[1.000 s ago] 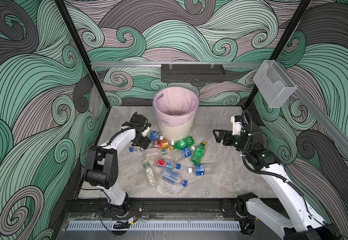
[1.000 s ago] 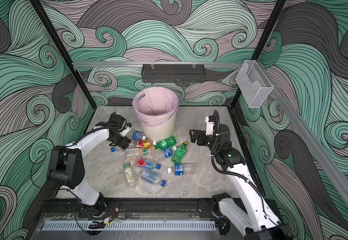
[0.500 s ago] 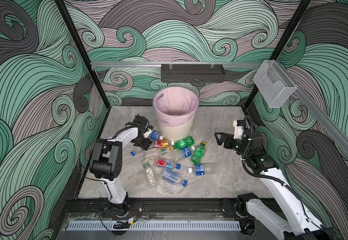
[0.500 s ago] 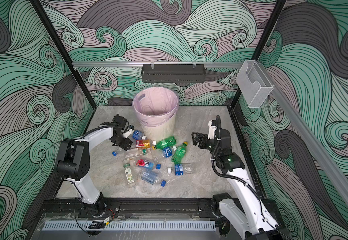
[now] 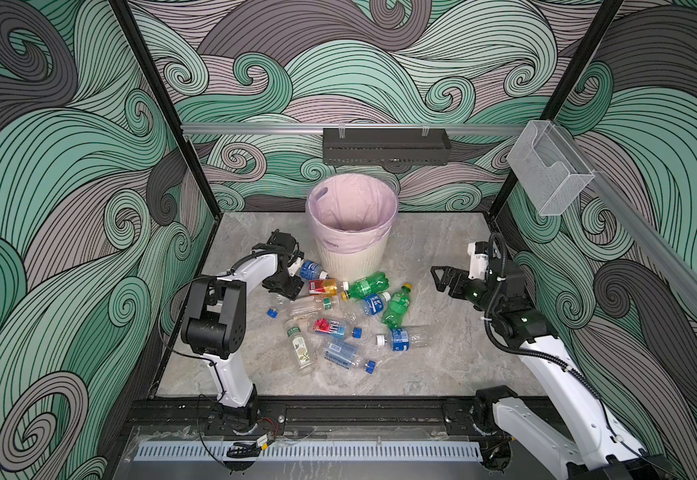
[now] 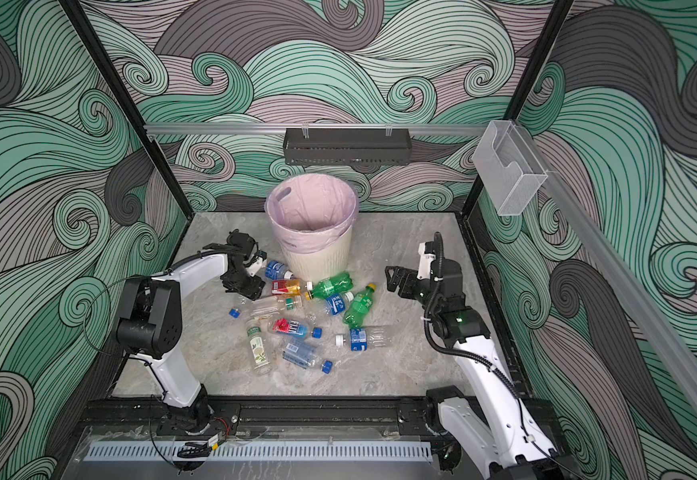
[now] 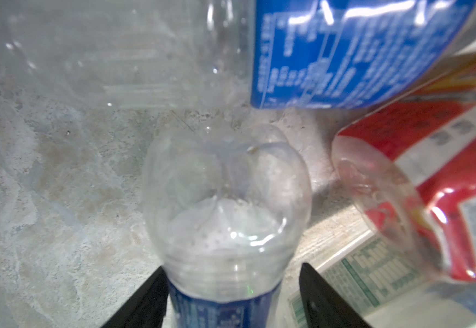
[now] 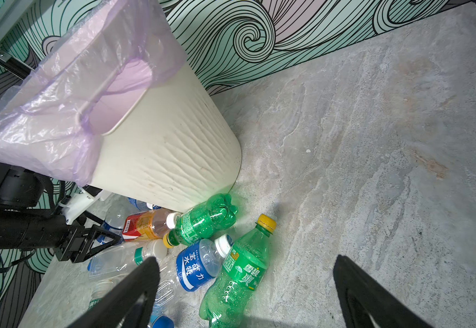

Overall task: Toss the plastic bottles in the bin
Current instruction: 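Lift the blue-label water bottle with the left gripper toward the bin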

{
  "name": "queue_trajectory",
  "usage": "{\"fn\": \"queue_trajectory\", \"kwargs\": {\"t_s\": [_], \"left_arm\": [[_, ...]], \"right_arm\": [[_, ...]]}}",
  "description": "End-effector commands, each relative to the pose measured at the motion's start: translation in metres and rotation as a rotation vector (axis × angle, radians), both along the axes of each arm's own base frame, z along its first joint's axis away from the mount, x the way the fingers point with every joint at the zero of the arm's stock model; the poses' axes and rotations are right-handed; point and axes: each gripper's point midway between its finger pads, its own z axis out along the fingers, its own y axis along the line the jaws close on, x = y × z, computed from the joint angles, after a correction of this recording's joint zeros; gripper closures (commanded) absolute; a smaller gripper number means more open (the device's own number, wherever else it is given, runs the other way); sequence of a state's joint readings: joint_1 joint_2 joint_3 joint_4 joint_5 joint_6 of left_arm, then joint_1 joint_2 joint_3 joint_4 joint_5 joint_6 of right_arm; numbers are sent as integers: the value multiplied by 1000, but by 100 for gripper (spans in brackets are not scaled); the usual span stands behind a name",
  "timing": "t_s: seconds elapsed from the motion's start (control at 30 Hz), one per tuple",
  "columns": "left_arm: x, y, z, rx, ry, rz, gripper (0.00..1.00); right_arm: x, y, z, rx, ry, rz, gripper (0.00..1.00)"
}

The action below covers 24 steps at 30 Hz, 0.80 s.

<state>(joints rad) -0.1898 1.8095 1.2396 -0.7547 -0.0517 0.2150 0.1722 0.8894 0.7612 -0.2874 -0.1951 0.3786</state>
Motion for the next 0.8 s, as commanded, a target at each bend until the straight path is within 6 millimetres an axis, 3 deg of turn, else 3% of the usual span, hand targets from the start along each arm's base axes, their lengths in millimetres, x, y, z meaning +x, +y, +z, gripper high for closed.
{"fn": "queue_trajectory", "kwargs": {"t_s": [0.0,0.1,0.2,0.53,0.67,0.77], "left_arm": [[-9,2,-10,-15,65,69,29],[-13,-2,-8,-44,78,103,41],[-17,0,-2,-53,53,128,44],[-23,24,27,9,-16,230,45],[-22,36,48,-15,-77,294,45],[-23,33,70,-84,-143,303,45]], "right_arm": [[1,1,7,12,-21,6,4],[1,-1,7,3,-21,2,4],[0,-3,6,-10,-17,0,4],[6,0,2,2,7,8,4],[6,-2,-1,-15,15,2,4],[7,-2,-6,-21,39,5,5]]}}
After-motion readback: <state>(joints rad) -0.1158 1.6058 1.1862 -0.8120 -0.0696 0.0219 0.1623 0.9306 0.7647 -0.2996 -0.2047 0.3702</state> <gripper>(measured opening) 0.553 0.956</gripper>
